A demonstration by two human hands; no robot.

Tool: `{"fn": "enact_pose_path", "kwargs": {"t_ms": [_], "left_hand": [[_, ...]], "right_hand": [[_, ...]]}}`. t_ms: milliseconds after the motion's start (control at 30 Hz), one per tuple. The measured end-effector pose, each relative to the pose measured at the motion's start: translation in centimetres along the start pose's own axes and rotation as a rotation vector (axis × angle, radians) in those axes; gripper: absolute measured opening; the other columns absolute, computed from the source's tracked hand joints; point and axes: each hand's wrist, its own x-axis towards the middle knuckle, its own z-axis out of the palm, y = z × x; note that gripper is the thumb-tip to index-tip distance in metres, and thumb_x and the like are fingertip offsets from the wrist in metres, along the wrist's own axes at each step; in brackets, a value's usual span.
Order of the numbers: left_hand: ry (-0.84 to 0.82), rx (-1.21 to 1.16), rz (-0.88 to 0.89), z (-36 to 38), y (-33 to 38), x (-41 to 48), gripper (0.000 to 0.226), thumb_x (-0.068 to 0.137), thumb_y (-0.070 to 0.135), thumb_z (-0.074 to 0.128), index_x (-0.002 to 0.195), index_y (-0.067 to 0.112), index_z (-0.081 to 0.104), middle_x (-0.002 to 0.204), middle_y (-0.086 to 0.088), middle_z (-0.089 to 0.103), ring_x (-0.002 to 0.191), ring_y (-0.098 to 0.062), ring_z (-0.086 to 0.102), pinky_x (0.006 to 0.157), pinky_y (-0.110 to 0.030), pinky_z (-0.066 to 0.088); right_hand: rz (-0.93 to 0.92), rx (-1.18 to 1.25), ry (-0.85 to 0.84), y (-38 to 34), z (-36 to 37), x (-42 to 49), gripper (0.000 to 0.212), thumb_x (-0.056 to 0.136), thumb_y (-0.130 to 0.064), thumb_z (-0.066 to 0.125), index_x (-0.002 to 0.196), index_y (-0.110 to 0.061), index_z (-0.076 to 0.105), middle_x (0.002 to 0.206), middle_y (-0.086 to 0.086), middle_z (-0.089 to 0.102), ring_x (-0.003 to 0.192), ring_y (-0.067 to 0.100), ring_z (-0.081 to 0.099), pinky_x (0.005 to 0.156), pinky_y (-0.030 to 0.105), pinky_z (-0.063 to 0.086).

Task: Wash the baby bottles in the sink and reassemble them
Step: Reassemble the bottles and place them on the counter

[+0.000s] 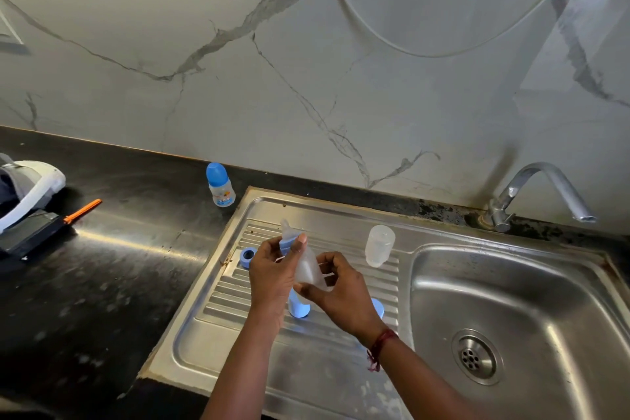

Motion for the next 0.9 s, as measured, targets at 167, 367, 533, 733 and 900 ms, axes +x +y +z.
{"fn": "enact_pose_path", "kwargs": {"t_ms": [167, 367, 533, 733, 900], "left_hand": [[0.014, 0.047, 0.064, -0.6, 0.0, 0.0, 0.034, 0.072, 0.044, 0.075, 0.093, 0.018, 0.074, 0.086, 0.000, 0.075, 0.084, -0.015, 0.071, 0.067, -0.025, 0.056], [-0.136, -0.037, -0.003, -0.7, 0.1, 0.2, 0.025, 0.077, 0.037, 0.073, 0.097, 0.022, 0.071, 0.094, -0.003, 0.074, 0.091, -0.021, 0.069, 0.072, -0.032, 0.056], [-0.184, -0.011, -0.057, -1.1, -0.2, 0.5, 0.029, 0.080, 0.037, 0.074, 0.106, 0.026, 0.068, 0.103, -0.002, 0.073, 0.097, -0.022, 0.070, 0.081, -0.040, 0.059], [0.070, -0.069, -0.080, -2.9, -0.2, 1.8, 0.016, 0.091, 0.031, 0.066, 0.101, 0.018, 0.066, 0.094, -0.005, 0.066, 0.090, -0.021, 0.062, 0.069, -0.031, 0.052], [0.041, -0.211, -0.259, -4.6, -0.8, 2.8, 0.069, 0.071, 0.062, 0.075, 0.119, 0.013, 0.062, 0.109, -0.017, 0.062, 0.100, -0.035, 0.061, 0.086, -0.050, 0.052]], "right_hand": [[0.018, 0.040, 0.000, 0.1, 0.4, -0.5, 0.045, 0.072, -0.034, 0.085, 0.107, -0.030, 0.058, 0.094, -0.011, 0.069, 0.084, 0.005, 0.065, 0.074, 0.025, 0.056], [0.042, 0.062, -0.018, 0.5, 0.1, 0.0, 0.045, 0.075, -0.030, 0.084, 0.111, -0.026, 0.058, 0.100, -0.009, 0.069, 0.087, 0.005, 0.066, 0.078, 0.026, 0.057], [0.023, 0.064, -0.002, 0.3, 0.8, 0.2, 0.047, 0.075, -0.035, 0.084, 0.114, -0.022, 0.060, 0.102, -0.011, 0.069, 0.087, 0.001, 0.066, 0.077, 0.020, 0.056], [0.001, -0.132, -0.017, 1.9, 1.6, 0.7, 0.033, 0.091, -0.033, 0.068, 0.122, -0.023, 0.066, 0.125, -0.012, 0.065, 0.116, -0.001, 0.056, 0.106, 0.023, 0.043], [-0.065, -0.494, -0.193, 3.0, 2.7, 1.1, 0.056, 0.090, -0.024, 0.062, 0.143, -0.022, 0.046, 0.145, -0.004, 0.048, 0.132, 0.015, 0.044, 0.106, 0.021, 0.030]]}}
